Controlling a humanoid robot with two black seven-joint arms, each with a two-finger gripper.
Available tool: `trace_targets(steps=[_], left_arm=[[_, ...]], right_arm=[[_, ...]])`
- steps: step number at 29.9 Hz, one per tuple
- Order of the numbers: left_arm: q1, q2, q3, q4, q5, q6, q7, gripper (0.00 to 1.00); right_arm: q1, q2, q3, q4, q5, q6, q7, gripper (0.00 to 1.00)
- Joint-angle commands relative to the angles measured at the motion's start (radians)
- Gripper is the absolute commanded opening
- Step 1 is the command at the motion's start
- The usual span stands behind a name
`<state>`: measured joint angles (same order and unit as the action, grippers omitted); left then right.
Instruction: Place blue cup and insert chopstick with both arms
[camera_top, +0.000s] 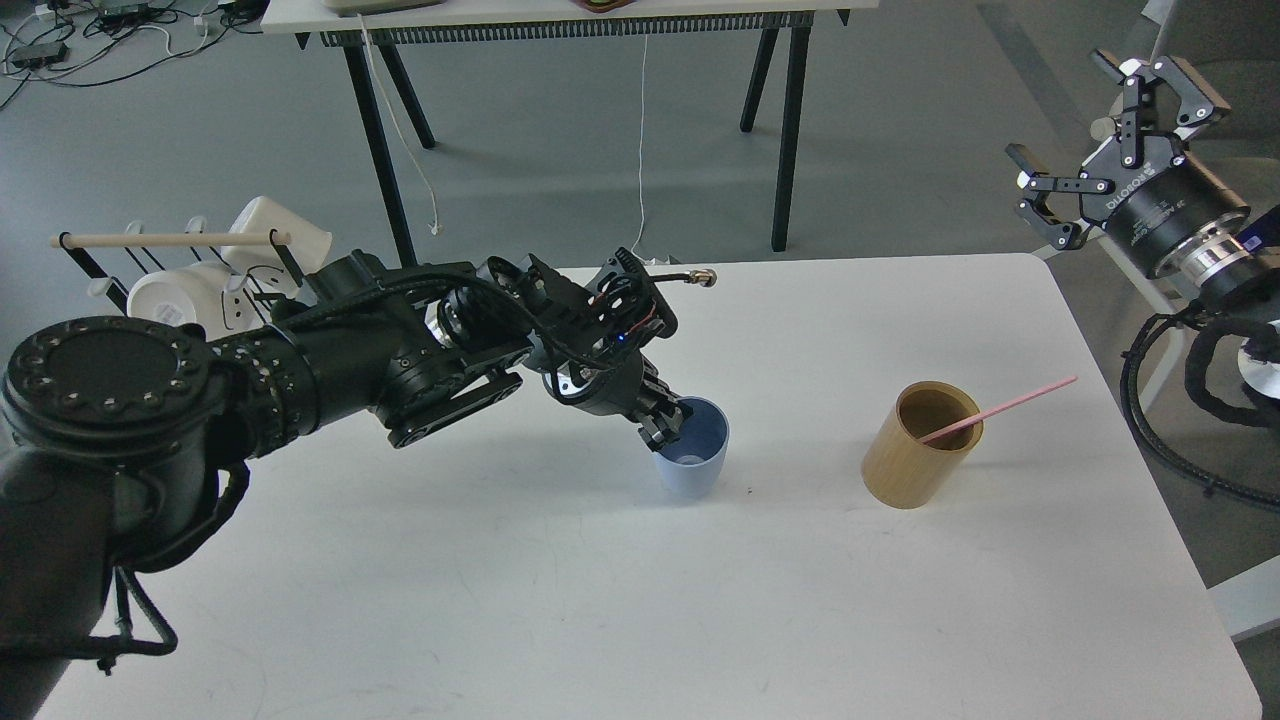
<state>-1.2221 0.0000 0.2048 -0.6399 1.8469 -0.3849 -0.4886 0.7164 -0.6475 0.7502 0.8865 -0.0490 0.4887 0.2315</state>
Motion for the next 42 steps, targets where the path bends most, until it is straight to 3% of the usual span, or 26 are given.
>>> trace_targets(steps=[1, 11, 17, 23, 31, 36, 42], left_arm=[[-0.002, 0.0, -0.01, -0.011, -0.008, -0.037, 0.0, 0.11], [0.015, 0.0, -0.053, -0.032, -0.064, -0.061, 0.0, 0.37], [0.021, 0.057, -0.181, -0.03, -0.338, -0.104, 0.0, 0.8], [0.084, 0.156, -0.453, -0.03, -0.762, -0.104, 0.0, 0.91], [0.263, 0.235, -0.864, -0.069, -1.187, -0.104, 0.0, 0.94], [0.345, 0.29, -0.982, -0.106, -1.371, -0.104, 0.0, 0.94], [0.417, 0.363, -0.984, -0.156, -1.388, -0.104, 0.0, 0.95]], right_arm=[[0.0, -0.001, 0.0, 0.0, 0.0, 0.0, -0.001, 0.96], [0.0, -0.001, -0.005, 0.0, 0.0, 0.0, -0.001, 0.96], [0.014, -0.024, -0.02, 0.034, -0.069, 0.0, -0.006, 0.96], [0.04, -0.19, -0.015, 0.192, -0.432, 0.0, -0.003, 0.95], [0.006, -0.457, -0.028, 0.53, -0.826, -0.005, 0.002, 0.95], [-0.112, -0.593, -0.052, 0.71, -1.046, -0.279, 0.006, 0.95], [-0.273, -0.627, -0.167, 0.74, -1.219, -0.738, 0.015, 0.95]])
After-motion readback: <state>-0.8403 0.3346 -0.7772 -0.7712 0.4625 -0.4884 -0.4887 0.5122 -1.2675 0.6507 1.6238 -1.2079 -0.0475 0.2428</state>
